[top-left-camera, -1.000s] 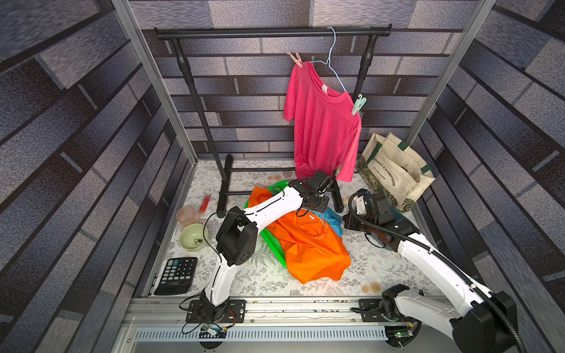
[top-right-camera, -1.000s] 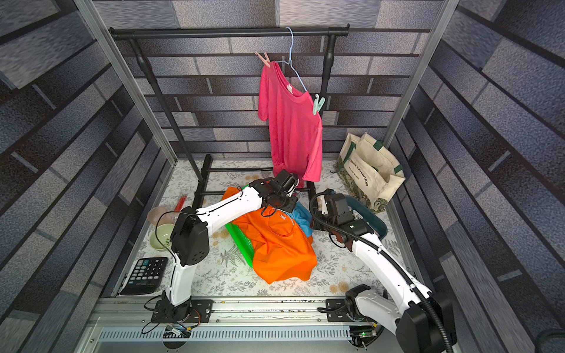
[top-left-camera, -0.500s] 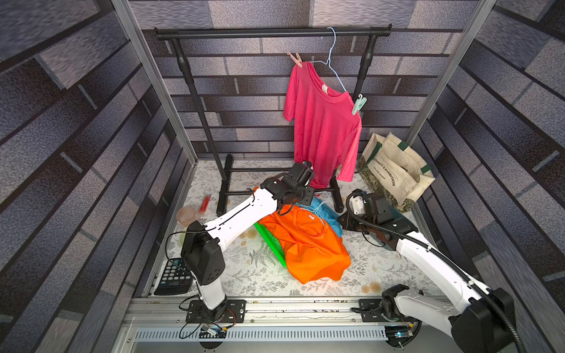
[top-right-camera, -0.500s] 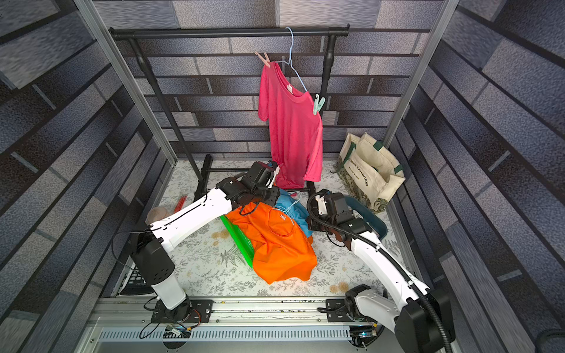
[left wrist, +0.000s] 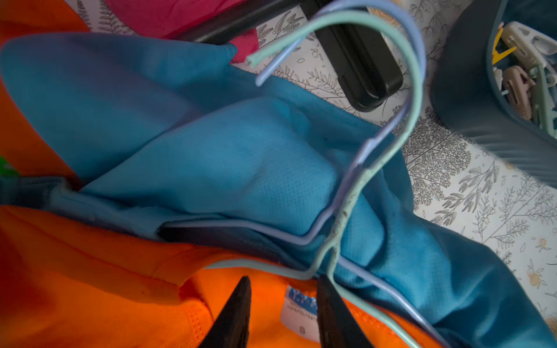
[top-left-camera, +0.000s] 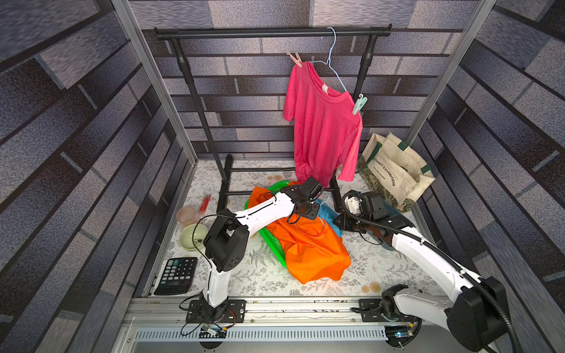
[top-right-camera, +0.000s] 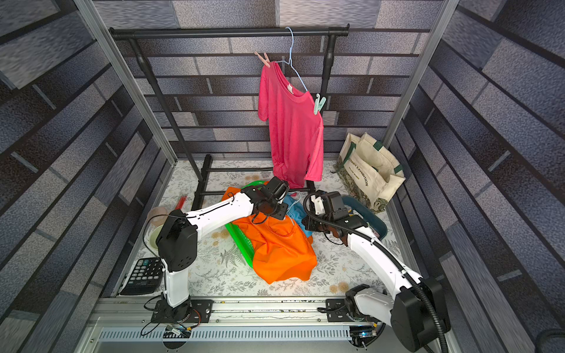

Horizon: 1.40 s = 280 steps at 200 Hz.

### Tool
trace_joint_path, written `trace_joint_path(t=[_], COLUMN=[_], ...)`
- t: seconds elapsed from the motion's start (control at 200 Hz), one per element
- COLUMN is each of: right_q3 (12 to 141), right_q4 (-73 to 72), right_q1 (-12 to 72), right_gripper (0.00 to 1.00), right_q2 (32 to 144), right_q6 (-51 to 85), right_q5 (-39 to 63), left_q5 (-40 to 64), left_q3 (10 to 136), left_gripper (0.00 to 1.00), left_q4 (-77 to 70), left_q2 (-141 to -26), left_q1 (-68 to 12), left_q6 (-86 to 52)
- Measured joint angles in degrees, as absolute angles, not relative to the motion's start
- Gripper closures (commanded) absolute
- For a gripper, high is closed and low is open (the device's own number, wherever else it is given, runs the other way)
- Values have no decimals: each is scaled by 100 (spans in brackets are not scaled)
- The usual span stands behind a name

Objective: Use clothespins to secure the t-shirt on both sides of the hanger
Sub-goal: Pick up the hanger from the basket.

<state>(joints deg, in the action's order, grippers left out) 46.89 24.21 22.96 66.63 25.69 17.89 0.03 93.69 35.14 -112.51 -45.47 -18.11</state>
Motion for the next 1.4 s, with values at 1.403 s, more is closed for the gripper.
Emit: trace_joint_path(t=[1.403], right_q3=[4687], right_q4=[2368], right_q1=[2279], right_gripper=[90], right_q2=[6759], right_q6=[2506], right_q5=[1767], left_q5=[-130], left_q3=[11793], left_gripper=[95], left_q4=[4263], left_q2=[-12573], left_q1=[-4694], left_q6=[-1444])
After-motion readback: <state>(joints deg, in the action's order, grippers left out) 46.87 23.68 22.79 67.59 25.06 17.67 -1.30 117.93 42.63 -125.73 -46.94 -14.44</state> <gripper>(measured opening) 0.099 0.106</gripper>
